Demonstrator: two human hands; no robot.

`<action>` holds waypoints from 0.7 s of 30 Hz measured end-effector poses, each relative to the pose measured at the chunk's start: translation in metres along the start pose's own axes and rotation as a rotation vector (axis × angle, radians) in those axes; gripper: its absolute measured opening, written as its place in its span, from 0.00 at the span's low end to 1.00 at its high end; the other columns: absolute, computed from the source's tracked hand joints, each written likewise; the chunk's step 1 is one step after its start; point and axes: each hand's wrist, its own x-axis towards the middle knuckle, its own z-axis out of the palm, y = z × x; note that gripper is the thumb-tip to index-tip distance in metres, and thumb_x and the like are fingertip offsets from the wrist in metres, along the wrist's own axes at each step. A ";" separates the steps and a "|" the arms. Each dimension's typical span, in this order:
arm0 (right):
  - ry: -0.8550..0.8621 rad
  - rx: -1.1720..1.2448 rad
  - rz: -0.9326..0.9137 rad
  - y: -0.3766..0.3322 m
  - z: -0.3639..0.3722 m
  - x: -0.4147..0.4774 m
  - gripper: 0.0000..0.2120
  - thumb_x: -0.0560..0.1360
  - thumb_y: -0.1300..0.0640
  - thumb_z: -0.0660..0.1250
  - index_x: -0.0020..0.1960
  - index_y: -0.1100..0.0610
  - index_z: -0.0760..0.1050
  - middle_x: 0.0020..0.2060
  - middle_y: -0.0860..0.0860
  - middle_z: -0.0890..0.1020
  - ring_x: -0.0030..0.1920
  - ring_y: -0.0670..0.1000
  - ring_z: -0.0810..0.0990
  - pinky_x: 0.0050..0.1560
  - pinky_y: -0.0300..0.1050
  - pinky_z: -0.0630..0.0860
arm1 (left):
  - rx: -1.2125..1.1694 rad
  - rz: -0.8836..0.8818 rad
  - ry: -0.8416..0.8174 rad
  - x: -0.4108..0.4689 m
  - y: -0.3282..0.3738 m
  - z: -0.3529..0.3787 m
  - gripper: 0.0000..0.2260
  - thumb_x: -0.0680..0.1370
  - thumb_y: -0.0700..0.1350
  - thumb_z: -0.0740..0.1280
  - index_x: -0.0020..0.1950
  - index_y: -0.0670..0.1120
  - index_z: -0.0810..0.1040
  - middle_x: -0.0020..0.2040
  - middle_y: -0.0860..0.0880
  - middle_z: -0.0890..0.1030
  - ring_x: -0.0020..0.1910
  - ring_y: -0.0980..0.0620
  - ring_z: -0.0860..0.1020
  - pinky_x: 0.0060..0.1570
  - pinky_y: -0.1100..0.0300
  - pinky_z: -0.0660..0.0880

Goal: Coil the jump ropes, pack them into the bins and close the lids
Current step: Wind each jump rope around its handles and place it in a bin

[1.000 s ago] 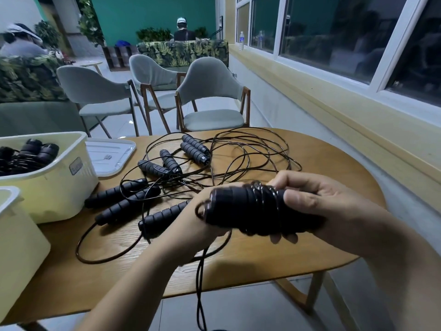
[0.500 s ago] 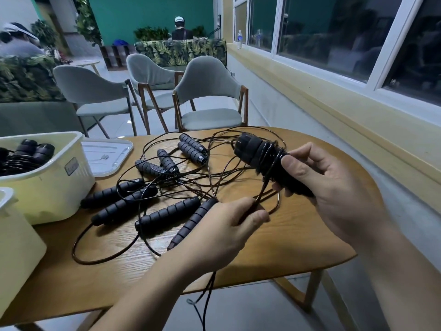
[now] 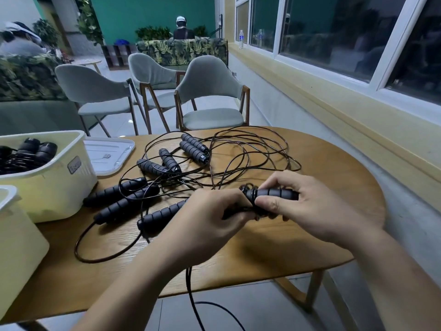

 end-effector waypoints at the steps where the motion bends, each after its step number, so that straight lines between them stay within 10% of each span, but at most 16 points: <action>1: -0.061 0.022 0.013 -0.001 -0.001 -0.002 0.08 0.78 0.45 0.75 0.54 0.47 0.84 0.47 0.44 0.85 0.45 0.48 0.86 0.43 0.42 0.81 | -0.029 0.001 -0.013 0.000 -0.002 -0.004 0.01 0.80 0.47 0.76 0.50 0.54 0.87 0.41 0.59 0.85 0.42 0.59 0.83 0.40 0.65 0.76; 7: -0.328 0.185 0.063 -0.010 -0.002 -0.007 0.13 0.82 0.45 0.70 0.55 0.53 0.84 0.46 0.54 0.88 0.47 0.59 0.88 0.45 0.55 0.81 | -0.271 -0.040 -0.071 0.000 -0.009 -0.024 0.04 0.76 0.44 0.80 0.46 0.50 0.86 0.41 0.50 0.86 0.40 0.51 0.85 0.42 0.52 0.83; 15: -0.590 0.520 -0.044 -0.015 -0.007 -0.013 0.20 0.82 0.46 0.71 0.57 0.64 0.78 0.48 0.67 0.84 0.45 0.65 0.86 0.41 0.51 0.79 | -0.589 -0.054 -0.077 0.001 -0.025 -0.017 0.10 0.81 0.50 0.73 0.50 0.43 0.85 0.34 0.38 0.70 0.30 0.45 0.64 0.27 0.56 0.60; 21: -0.512 0.734 -0.082 -0.014 -0.009 -0.012 0.24 0.80 0.44 0.74 0.56 0.65 0.74 0.49 0.66 0.81 0.46 0.65 0.84 0.41 0.49 0.78 | -0.472 -0.162 -0.139 0.013 -0.047 0.001 0.04 0.78 0.44 0.74 0.51 0.52 0.86 0.45 0.54 0.85 0.45 0.55 0.82 0.52 0.51 0.81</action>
